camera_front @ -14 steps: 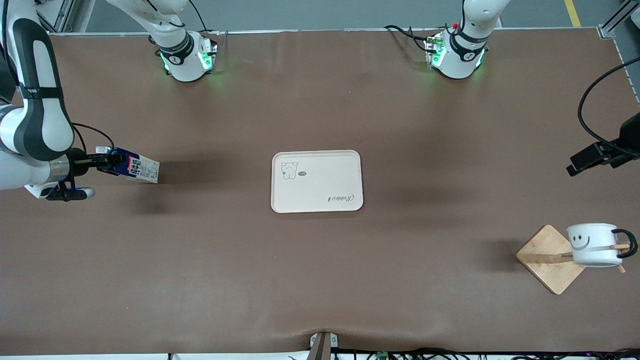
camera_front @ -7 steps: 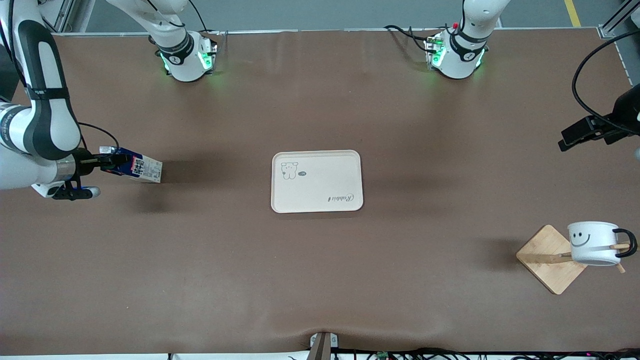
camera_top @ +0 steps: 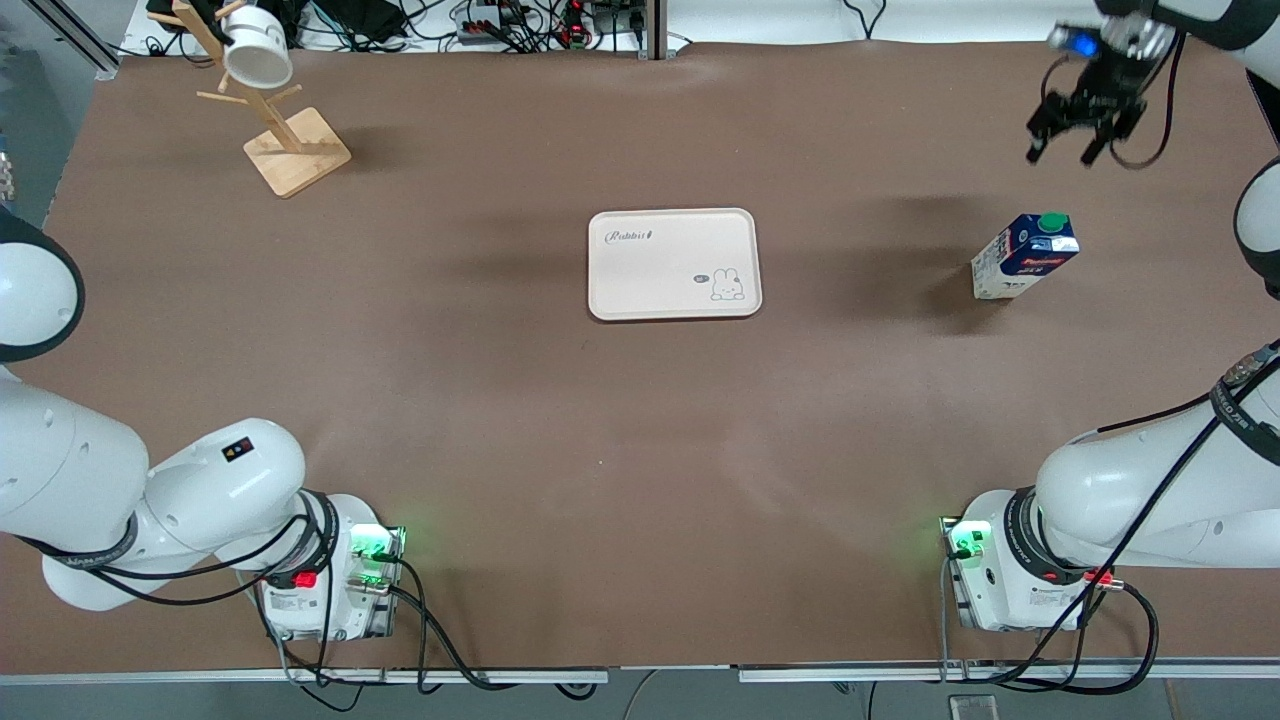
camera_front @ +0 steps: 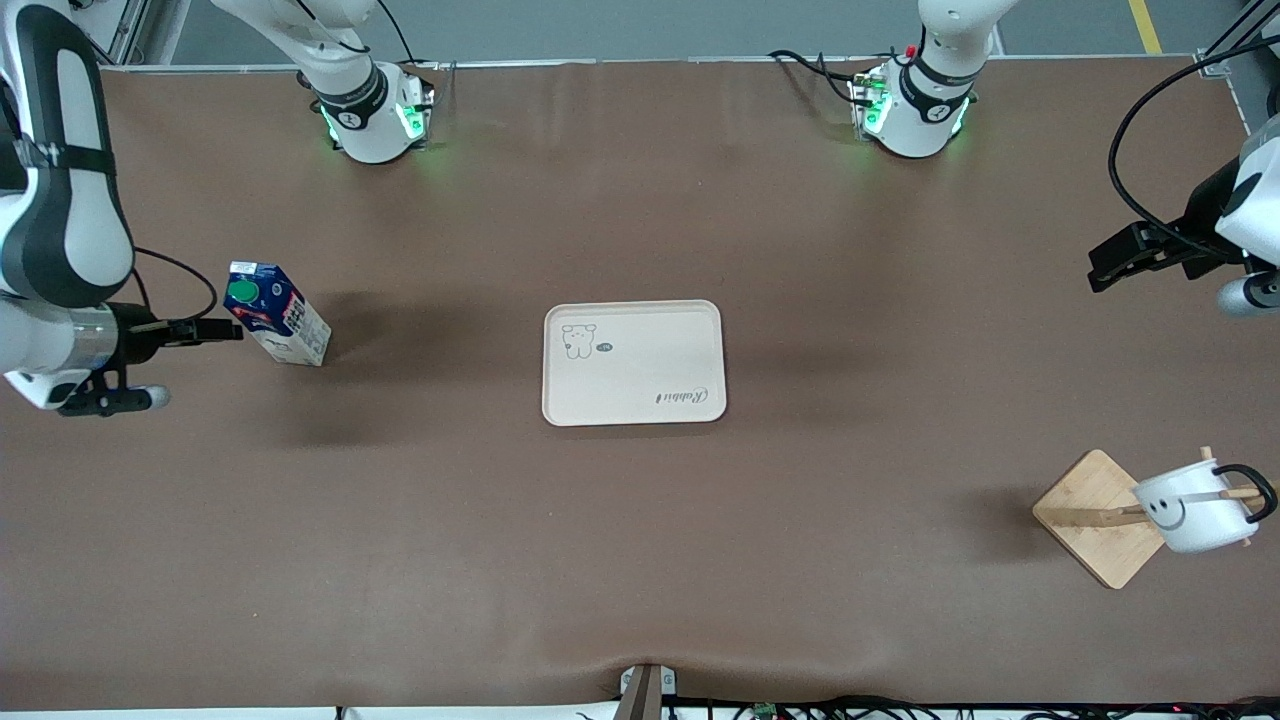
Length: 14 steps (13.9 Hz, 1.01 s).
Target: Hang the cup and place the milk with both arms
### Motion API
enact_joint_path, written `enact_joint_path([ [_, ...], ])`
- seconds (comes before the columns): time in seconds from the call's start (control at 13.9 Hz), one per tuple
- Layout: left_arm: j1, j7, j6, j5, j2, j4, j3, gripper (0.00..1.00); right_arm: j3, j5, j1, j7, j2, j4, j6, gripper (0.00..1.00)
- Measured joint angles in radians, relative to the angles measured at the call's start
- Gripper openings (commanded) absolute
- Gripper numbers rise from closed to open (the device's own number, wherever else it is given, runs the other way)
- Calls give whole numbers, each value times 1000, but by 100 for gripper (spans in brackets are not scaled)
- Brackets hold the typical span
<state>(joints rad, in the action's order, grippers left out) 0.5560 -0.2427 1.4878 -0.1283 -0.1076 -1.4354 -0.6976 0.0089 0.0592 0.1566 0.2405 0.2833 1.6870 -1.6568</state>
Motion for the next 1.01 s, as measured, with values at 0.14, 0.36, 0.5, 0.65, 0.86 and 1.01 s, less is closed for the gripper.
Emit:
enact_joint_path([
  [0.14, -172, 0, 1, 0, 16, -7, 177, 100, 2, 1, -35, 0, -1, -100, -2, 100],
  [0.36, -368, 2, 40, 1, 72, -69, 392, 100, 3, 0, -82, -1, 16, -284, -3, 100],
  [0.5, -449, 10, 76, 1, 114, -127, 487, 100, 1, 0, -84, 0, 14, -402, 1, 100],
  [0.65, -508, 46, 85, 9, 137, -152, 561, 100, 1, 1, -86, 0, -29, -458, 81, 100],
  [0.86, -532, 66, 86, 59, 152, -160, 608, 100, -12, 1, -110, -1, -198, -339, 193, 100],
  [1.01, -543, 66, 77, 65, 158, -162, 610, 100, -53, 1, -140, -1, -315, -196, 194, 100],
])
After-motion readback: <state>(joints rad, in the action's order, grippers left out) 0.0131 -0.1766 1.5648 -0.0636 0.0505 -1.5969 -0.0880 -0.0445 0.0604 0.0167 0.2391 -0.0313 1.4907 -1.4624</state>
